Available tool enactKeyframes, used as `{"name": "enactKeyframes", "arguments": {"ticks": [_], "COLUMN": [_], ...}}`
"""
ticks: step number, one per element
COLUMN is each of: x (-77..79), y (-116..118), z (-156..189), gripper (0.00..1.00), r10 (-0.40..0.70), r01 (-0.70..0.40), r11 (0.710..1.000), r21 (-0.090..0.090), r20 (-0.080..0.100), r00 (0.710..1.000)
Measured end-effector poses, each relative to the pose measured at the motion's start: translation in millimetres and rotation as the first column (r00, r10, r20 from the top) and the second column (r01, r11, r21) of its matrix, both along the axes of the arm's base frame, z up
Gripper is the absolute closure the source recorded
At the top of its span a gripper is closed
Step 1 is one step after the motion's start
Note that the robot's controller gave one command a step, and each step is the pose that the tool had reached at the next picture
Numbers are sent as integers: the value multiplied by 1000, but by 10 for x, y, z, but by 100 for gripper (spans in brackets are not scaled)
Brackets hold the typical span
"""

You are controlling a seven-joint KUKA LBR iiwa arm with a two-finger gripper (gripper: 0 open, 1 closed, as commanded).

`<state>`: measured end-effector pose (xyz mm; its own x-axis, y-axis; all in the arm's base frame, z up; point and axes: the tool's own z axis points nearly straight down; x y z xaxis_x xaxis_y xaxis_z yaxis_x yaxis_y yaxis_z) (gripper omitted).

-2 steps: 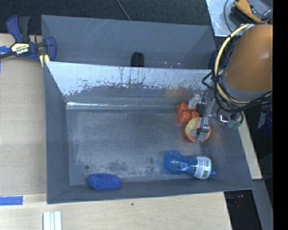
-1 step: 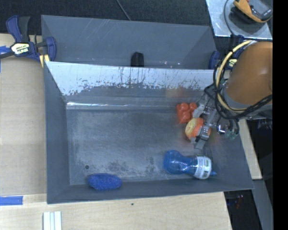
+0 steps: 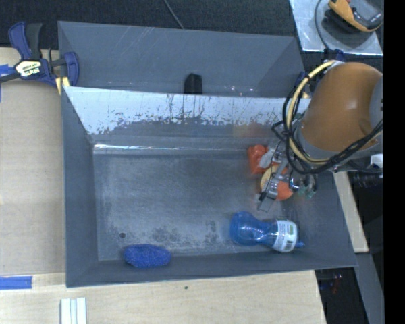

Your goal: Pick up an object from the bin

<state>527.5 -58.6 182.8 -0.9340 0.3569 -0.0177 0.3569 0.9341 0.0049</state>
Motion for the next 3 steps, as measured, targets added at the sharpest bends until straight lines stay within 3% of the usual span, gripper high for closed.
{"name": "enactKeyframes", "arguments": {"ticks": [1, 2, 3], "x": [305, 242, 478], "y": [58, -129, -323], "z": [-493, -450, -27], "gripper": [0, 0, 0], "r10": [201, 155, 10], "r01": [-201, -155, -10], "r11": [980, 988, 1000], "r21": [-4, -3, -1], "r20": [-1, 0, 3], "r00": [980, 988, 1000]}}
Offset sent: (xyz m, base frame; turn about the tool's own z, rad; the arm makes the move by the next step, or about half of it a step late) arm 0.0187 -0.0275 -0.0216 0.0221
